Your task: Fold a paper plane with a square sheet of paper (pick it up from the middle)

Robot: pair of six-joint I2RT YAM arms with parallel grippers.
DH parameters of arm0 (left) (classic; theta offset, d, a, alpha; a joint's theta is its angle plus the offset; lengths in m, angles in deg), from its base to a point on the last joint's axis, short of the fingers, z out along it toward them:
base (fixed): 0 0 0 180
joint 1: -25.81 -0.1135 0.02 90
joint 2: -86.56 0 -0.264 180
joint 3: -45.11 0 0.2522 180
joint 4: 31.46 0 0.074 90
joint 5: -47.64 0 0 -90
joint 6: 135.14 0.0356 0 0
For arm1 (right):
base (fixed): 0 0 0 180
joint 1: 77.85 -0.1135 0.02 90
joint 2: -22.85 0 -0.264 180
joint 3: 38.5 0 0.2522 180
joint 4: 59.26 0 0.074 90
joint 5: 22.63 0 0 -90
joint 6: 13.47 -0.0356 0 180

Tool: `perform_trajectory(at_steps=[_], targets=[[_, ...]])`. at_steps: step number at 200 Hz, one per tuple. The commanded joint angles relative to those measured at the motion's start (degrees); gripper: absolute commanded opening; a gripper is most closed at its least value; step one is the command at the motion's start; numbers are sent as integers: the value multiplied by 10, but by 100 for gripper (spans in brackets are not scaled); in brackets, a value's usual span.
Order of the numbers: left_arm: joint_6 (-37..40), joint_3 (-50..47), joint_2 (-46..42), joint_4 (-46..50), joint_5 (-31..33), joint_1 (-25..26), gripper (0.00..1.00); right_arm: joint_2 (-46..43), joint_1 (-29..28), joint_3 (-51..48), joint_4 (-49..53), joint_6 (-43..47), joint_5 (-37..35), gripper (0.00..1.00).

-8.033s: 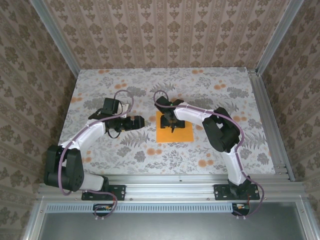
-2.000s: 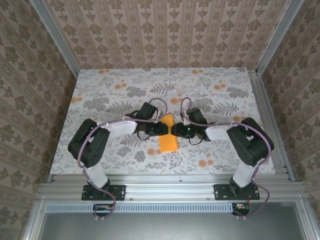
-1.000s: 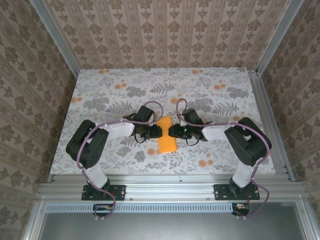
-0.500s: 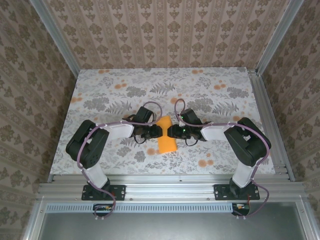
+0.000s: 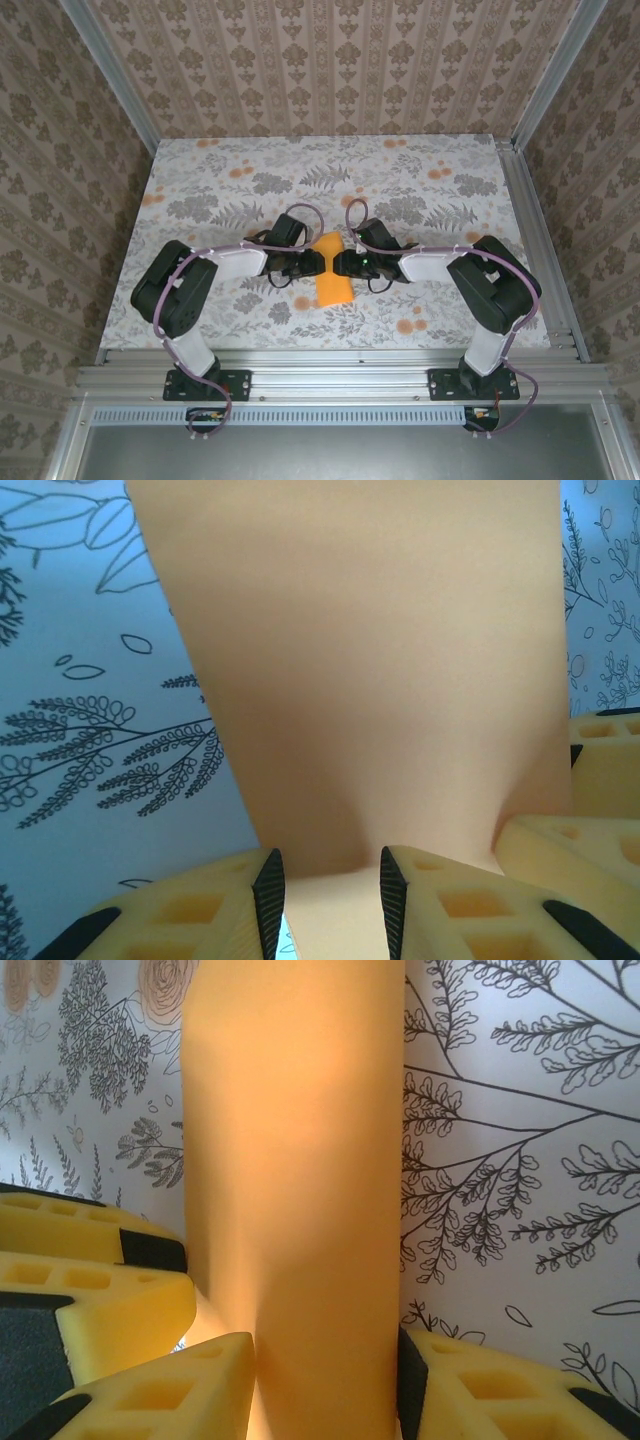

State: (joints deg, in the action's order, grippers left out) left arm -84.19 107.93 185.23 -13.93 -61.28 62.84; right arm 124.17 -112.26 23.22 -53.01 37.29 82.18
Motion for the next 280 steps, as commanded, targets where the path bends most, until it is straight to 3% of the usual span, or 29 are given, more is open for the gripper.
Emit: perform_trajectory(at_steps=[1, 280], targets=[[-8, -15, 6, -15, -15, 4, 36, -5, -4, -5, 11, -31, -44, 45], [20, 36, -12, 34, -18, 2, 39, -4, -21, 15, 81, 21, -105, 44]])
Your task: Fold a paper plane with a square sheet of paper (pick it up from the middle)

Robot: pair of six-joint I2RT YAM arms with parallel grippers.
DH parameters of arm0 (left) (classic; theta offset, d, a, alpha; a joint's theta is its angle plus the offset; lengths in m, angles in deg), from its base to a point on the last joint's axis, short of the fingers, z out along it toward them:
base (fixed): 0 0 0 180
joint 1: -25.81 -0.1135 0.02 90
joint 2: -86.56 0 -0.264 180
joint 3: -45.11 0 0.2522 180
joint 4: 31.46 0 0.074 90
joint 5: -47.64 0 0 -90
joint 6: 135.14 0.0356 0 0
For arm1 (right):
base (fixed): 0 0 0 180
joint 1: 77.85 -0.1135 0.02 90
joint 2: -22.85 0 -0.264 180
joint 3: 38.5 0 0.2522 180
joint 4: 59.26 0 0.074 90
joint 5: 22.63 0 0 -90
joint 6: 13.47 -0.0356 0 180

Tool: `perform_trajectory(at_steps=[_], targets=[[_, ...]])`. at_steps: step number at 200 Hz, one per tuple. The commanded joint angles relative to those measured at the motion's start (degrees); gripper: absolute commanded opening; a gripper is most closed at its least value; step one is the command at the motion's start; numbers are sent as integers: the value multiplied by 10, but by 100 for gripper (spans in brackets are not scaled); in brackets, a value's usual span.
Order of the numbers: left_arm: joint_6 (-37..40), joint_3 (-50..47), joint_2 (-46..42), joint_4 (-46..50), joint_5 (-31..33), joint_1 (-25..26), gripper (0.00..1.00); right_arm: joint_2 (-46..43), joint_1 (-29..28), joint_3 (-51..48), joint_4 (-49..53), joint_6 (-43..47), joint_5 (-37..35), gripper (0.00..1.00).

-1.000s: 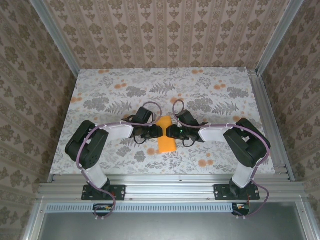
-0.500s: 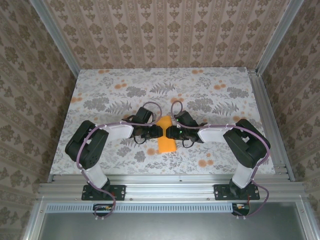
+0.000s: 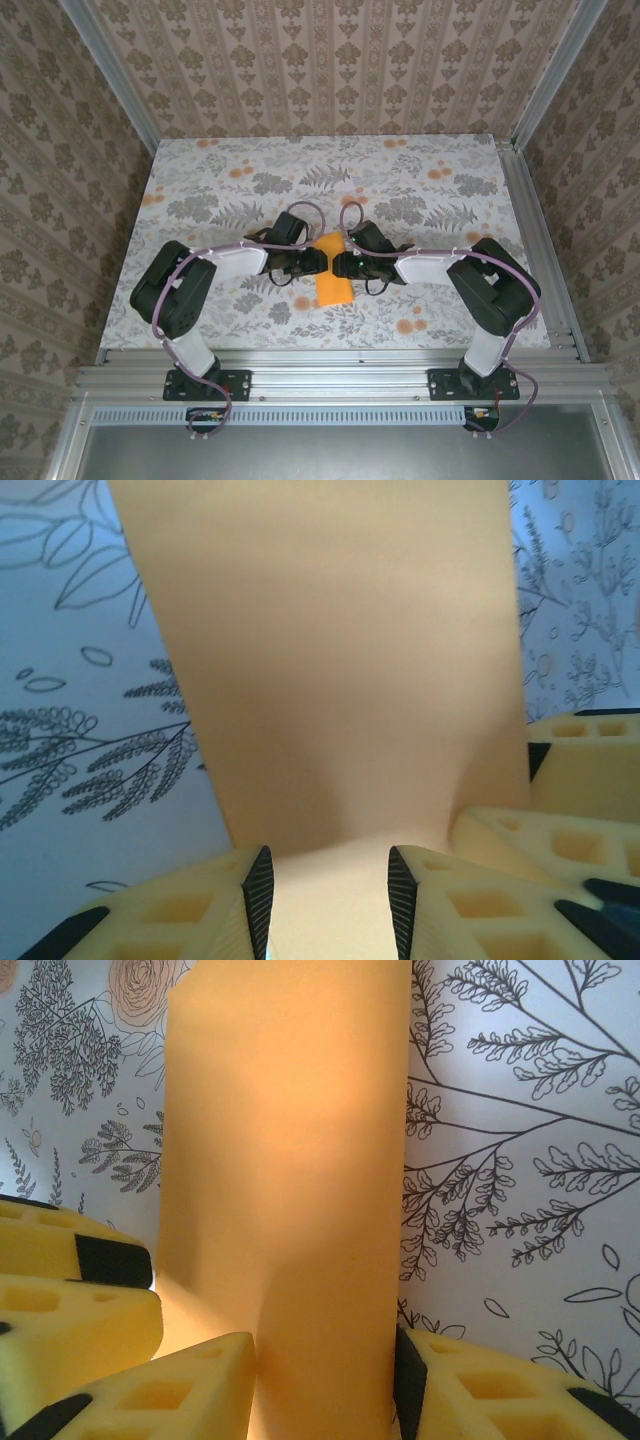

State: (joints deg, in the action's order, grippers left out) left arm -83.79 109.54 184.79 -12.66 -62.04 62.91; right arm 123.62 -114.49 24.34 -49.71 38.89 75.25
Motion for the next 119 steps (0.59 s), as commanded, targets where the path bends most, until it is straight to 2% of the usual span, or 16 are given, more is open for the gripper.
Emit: perform_trajectory(at_steps=[1, 119], targets=[[16, 20, -8, 22, -10, 2, 39, 1, 1, 4, 48, 5, -35, 44], [11, 6, -16, 23, -3, 2, 39, 9, -3, 5, 43, -43, -48, 45]])
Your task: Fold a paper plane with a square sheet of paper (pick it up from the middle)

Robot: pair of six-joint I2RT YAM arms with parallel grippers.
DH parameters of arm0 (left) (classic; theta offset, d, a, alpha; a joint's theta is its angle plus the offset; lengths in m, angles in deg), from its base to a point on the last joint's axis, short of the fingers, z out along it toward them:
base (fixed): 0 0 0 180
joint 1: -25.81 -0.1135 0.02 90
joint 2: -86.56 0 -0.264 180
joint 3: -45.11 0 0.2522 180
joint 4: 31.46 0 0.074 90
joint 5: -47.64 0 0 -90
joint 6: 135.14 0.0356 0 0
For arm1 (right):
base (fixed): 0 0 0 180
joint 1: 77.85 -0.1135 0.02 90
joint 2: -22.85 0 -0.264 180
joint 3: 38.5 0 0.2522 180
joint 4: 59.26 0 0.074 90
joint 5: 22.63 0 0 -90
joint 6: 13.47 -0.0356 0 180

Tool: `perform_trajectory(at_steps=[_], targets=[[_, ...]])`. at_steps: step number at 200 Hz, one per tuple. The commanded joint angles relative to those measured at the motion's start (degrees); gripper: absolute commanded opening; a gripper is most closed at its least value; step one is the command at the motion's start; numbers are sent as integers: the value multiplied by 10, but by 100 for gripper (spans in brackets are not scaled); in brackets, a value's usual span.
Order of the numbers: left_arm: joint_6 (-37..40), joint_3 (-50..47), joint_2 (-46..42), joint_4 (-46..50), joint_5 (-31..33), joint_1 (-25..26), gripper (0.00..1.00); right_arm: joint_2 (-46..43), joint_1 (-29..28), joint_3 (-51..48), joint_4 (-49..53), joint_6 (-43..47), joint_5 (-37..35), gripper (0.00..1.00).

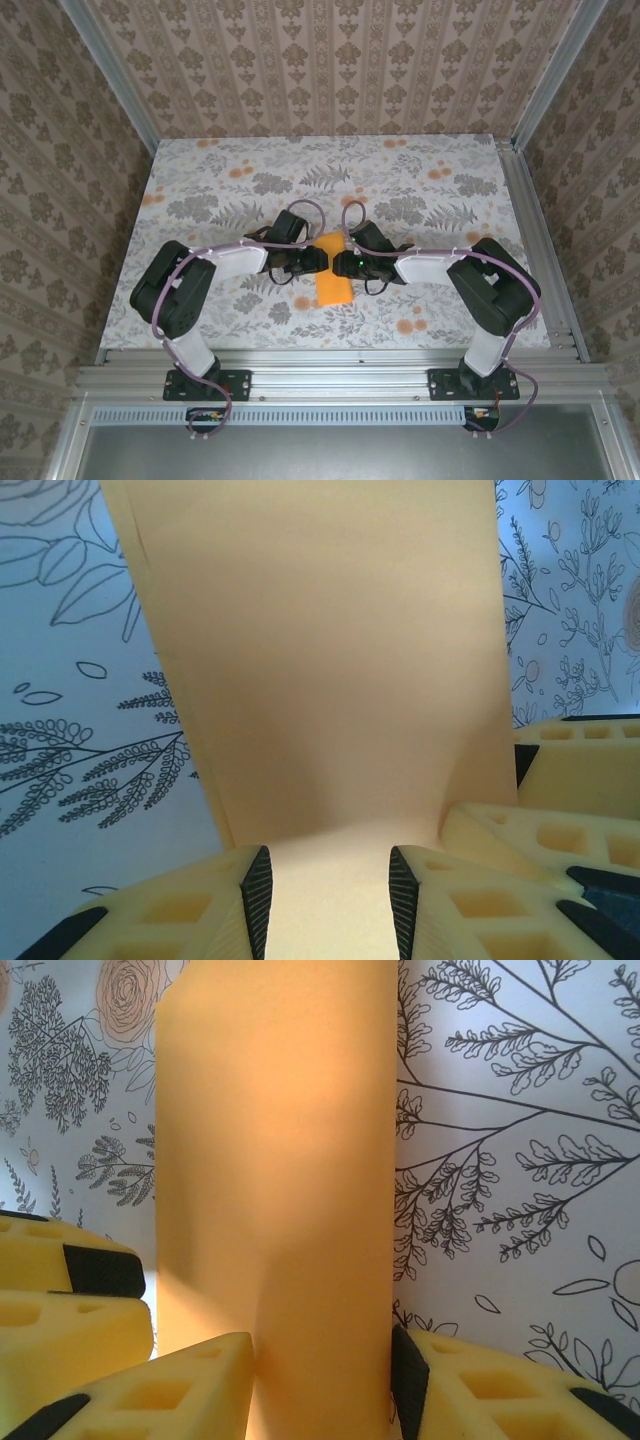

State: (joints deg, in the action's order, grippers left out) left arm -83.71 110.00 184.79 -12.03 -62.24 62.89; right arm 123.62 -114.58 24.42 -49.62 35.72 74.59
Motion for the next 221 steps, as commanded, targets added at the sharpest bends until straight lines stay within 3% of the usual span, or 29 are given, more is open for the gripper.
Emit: perform_trajectory(at_steps=[1, 69, 221], targets=[[10, 1, -15, 17, -1, 2, 39, 9, -2, 3, 42, -11, -41, 45], [9, -7, -27, 20, 2, 2, 40, 15, -14, 15, 60, 7, -55, 48], [1, -8, -10, 1, -9, 14, 39, 13, -14, 10, 56, 5, -51, 44]])
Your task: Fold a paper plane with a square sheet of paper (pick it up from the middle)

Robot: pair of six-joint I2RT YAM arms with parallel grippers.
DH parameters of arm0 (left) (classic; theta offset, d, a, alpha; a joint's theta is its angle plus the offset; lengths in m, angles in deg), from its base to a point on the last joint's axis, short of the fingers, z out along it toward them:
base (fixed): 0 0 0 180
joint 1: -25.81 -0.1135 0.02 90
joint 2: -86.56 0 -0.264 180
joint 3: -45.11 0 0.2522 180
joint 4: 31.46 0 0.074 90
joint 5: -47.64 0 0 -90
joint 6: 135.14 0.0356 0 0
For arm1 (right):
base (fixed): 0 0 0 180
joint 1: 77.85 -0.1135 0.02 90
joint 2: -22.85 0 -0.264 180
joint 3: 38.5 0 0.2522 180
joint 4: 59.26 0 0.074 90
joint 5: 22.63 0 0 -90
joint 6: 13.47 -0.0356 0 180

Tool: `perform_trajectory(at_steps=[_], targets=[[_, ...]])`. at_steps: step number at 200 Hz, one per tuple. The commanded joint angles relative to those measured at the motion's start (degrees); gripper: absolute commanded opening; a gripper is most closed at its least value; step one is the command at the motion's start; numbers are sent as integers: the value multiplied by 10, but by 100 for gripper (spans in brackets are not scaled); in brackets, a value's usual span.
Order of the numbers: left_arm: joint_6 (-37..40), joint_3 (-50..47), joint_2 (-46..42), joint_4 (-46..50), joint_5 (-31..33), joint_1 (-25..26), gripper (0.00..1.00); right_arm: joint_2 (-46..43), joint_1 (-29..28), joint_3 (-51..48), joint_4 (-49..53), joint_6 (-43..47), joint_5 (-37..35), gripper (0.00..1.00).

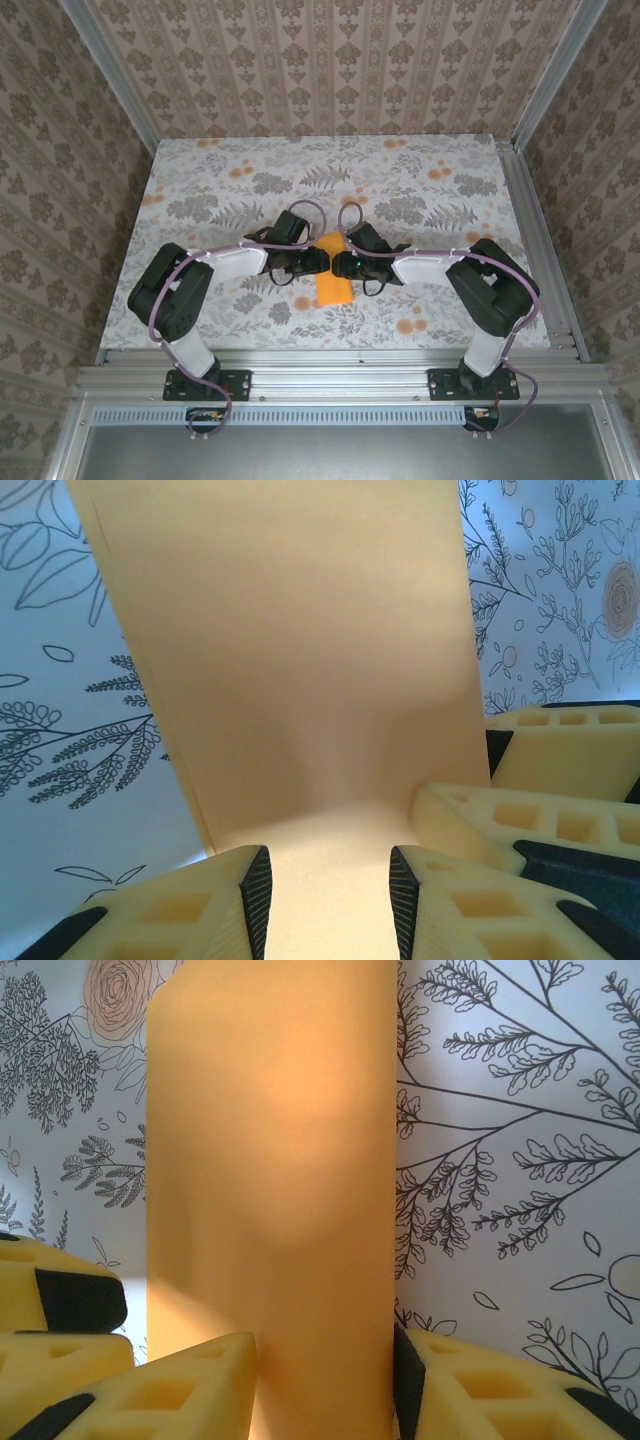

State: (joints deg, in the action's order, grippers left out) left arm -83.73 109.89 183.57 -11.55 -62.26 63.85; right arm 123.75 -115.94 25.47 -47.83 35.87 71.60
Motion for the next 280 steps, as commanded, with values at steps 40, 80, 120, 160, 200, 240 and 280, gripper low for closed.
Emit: perform_trajectory(at_steps=[40, 80, 120, 160, 200, 240, 280], targets=[[0, -3, 6, -3, -10, 5, 39, 14, -1, 2, 38, -1, -19, 45], [-1, -1, 10, -2, -14, 7, 39, 15, 0, 1, 40, -1, -22, 45], [-7, -7, 17, -6, -16, 11, 39, 17, -1, 0, 38, -2, -21, 45], [-7, -9, 28, -7, -15, 11, 39, 18, -1, -2, 35, -3, -20, 45], [-8, -17, 31, -4, -7, 11, 39, 17, -1, -6, 35, -4, -20, 45], [-10, -27, 14, 0, 3, 10, 39, 16, -1, -8, 30, -1, -19, 45], [-11, -32, -13, 0, 7, 5, 39, 17, -1, -7, 36, 3, -21, 45]])
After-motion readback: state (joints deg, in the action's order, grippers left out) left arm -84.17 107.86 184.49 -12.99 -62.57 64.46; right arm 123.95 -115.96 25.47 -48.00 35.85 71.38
